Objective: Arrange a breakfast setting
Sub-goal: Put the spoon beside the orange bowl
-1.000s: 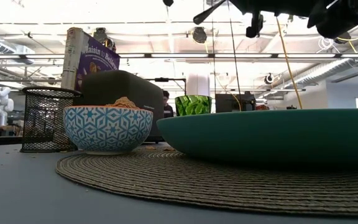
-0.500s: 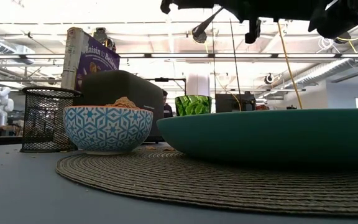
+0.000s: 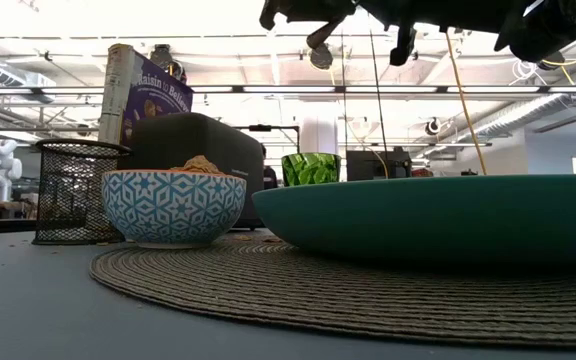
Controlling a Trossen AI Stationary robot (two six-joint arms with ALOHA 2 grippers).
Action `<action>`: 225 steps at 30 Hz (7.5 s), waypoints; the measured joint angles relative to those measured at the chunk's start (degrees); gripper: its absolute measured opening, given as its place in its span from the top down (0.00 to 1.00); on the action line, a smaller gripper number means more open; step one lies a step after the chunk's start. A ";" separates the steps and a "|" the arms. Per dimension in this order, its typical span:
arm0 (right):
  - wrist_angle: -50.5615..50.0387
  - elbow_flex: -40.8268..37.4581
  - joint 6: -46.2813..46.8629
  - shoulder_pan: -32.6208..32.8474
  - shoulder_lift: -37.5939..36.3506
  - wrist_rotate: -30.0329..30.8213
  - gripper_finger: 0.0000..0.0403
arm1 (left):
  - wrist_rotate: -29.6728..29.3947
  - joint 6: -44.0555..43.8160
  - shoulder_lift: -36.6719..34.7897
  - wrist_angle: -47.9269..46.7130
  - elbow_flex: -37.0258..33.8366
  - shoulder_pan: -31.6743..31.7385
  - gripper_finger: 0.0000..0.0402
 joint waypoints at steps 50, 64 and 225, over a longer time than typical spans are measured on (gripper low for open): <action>-2.65 0.00 -6.96 0.00 -0.02 -1.55 0.63 | -0.42 -5.22 -0.60 -3.24 -0.04 0.66 0.98; -9.37 -0.02 -9.68 0.00 -0.02 -1.57 0.51 | -5.08 -12.92 -13.77 -19.64 -0.06 -0.84 0.98; -13.04 -0.02 -15.17 0.13 -5.38 -1.57 0.51 | 6.07 -133.50 0.15 -42.95 -22.91 -46.40 0.98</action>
